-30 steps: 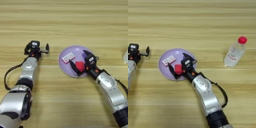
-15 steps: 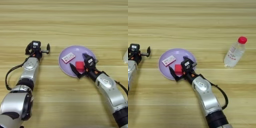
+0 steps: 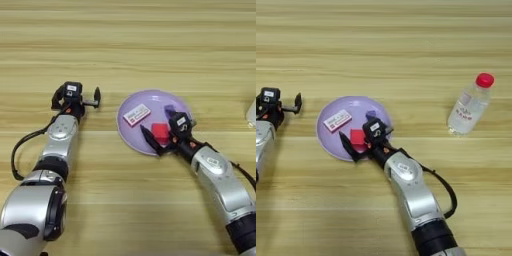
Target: Move the objects on the table
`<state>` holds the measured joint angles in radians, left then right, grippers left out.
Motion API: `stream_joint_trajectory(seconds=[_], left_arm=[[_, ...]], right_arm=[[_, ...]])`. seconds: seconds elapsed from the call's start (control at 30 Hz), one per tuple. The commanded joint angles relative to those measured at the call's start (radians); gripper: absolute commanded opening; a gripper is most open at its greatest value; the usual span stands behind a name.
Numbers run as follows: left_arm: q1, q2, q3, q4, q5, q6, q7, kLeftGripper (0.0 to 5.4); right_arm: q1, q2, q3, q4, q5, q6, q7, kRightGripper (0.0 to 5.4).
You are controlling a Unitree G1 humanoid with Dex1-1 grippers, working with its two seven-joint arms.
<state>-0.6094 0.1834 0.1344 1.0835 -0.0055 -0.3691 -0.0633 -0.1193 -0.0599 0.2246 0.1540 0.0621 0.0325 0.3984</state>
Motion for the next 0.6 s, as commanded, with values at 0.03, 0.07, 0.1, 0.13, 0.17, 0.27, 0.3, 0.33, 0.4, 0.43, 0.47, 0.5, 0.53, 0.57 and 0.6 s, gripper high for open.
stream_joint_trajectory(seconds=[0.03,0.07,0.1,0.13,0.17,0.27,0.3,0.33,0.4,0.43,0.47,0.5,0.53,0.57,0.6], left_arm=[[-0.004,-0.001,-0.005,-0.006,0.003,0.004,0.003,5.4],[-0.004,-0.001,-0.005,-0.007,0.003,0.004,0.003,5.4],[-0.004,-0.001,-0.005,-0.007,0.003,0.004,0.003,5.4],[-0.004,-0.001,-0.005,-0.007,0.002,0.004,0.003,5.4],[-0.005,-0.001,-0.005,-0.008,0.002,0.004,0.003,5.4],[-0.005,-0.002,-0.004,-0.008,0.002,0.004,0.004,5.4],[-0.005,-0.002,-0.004,-0.008,0.002,0.004,0.004,5.4],[-0.006,-0.002,-0.004,-0.008,0.002,0.004,0.004,5.4],[-0.006,-0.002,-0.003,-0.008,0.001,0.004,0.004,5.4],[-0.006,-0.002,-0.003,-0.008,0.001,0.004,0.004,5.4],[-0.006,-0.001,-0.003,-0.008,0.001,0.004,0.004,5.4],[-0.006,-0.001,-0.003,-0.008,0.001,0.004,0.004,5.4],[-0.006,-0.001,-0.003,-0.008,0.001,0.005,0.004,5.4],[-0.007,-0.001,-0.003,-0.007,0.001,0.005,0.005,5.4],[-0.008,-0.002,-0.003,-0.006,0.001,0.005,0.005,5.4]], right_arm=[[-0.003,-0.002,-0.005,0.0,0.019,0.049,0.018,4.37],[-0.002,-0.003,-0.005,-0.002,0.024,0.062,0.023,4.25],[0.0,0.0,-0.008,-0.007,0.038,0.079,0.03,4.05],[0.001,0.0,-0.01,-0.01,0.046,0.091,0.035,3.98],[0.001,0.0,-0.012,-0.014,0.053,0.104,0.04,3.78],[0.001,-0.004,-0.012,-0.021,0.06,0.121,0.042,3.41],[0.001,-0.005,-0.012,-0.023,0.061,0.124,0.043,3.29],[0.001,-0.005,-0.013,-0.024,0.061,0.127,0.044,3.23],[0.001,-0.005,-0.013,-0.024,0.063,0.129,0.044,3.2],[0.001,-0.005,-0.013,-0.025,0.063,0.13,0.044,3.19],[0.001,-0.005,-0.014,-0.026,0.063,0.131,0.044,3.19],[0.001,-0.005,-0.015,-0.027,0.064,0.131,0.044,3.19],[0.0,-0.004,-0.016,-0.028,0.065,0.131,0.044,3.19],[-0.001,-0.004,-0.02,-0.028,0.068,0.126,0.044,3.19],[-0.002,-0.002,-0.024,-0.031,0.071,0.119,0.043,3.19]])
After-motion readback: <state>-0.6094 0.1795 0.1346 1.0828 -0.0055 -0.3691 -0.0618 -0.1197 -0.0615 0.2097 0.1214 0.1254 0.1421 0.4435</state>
